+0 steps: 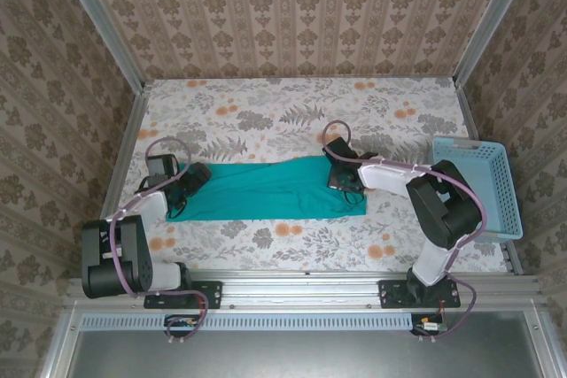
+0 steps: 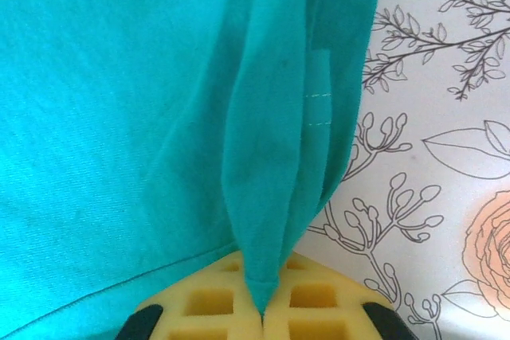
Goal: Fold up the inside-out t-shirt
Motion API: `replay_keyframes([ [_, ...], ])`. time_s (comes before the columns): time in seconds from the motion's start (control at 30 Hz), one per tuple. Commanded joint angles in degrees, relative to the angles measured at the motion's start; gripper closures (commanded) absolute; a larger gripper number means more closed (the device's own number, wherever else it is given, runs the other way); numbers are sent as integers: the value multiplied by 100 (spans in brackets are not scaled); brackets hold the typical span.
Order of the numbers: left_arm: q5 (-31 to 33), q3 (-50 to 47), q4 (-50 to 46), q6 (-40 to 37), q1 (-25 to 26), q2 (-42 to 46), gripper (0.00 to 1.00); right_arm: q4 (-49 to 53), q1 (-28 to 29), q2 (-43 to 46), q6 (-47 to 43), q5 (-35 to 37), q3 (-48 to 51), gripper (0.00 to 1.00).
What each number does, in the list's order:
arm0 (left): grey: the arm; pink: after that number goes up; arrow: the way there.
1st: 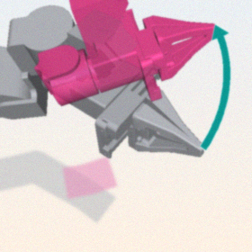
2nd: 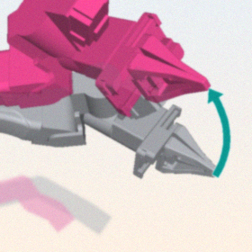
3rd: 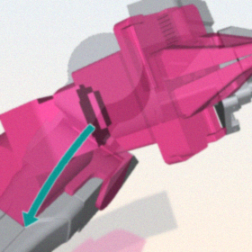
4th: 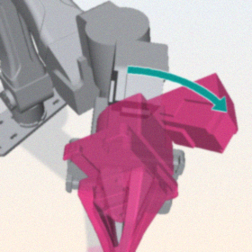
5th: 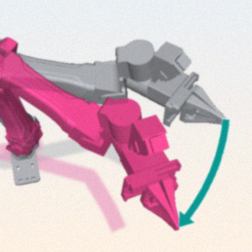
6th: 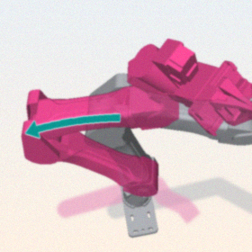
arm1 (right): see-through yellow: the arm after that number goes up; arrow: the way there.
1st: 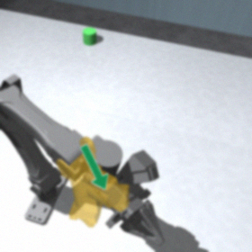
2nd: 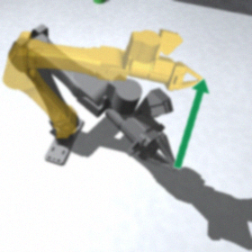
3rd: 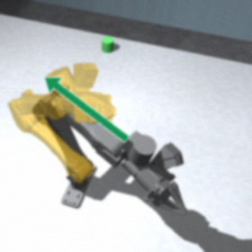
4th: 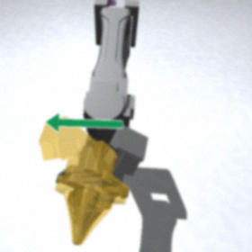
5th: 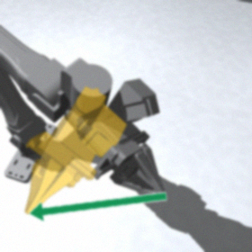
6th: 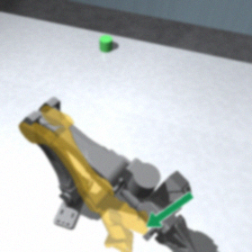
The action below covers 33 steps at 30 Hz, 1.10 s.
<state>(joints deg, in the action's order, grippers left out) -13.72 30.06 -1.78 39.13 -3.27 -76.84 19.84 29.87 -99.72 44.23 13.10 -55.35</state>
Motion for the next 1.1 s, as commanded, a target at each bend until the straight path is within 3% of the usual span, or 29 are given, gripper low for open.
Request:
replay_keyframes([
  [0.0, 217, -335, -644, 251, 208, -160, 5, 728, -26, 279, -153, -121, 288, 100],
  [0.23, 513, -522, -579, 595, 1074, 54, 5, 1736, -426, 1461, -610, 324, 224, 100],
  [0.43, 514, -457, -861, 901, 1920, 475, 5, 3111, -640, 1815, -1175, 903, -442, 100],
  [0.57, 677, -125, -1578, 745, 2175, 1228, 5, 3834, -618, 1824, -1419, 1353, -987, 100],
  [0.7, 1338, 112, -2262, 212, 2164, 1706, 6, 4545, -598, 1644, -1663, 2003, -1579, 100],
  [0.8, 1296, 110, -2290, -70, 2120, 1547, 8, 4971, -523, 1421, -1863, 2369, -2068, 100],
  [0.87, 848, 73, -1934, -237, 2188, 1303, 11, 5077, -379, 1305, -2035, 2483, -2339, 100],
  [1.07, 607, 228, -1262, -117, 2976, 463, 17, 5169, 180, 836, -2308, 2296, -3082, 100],
])
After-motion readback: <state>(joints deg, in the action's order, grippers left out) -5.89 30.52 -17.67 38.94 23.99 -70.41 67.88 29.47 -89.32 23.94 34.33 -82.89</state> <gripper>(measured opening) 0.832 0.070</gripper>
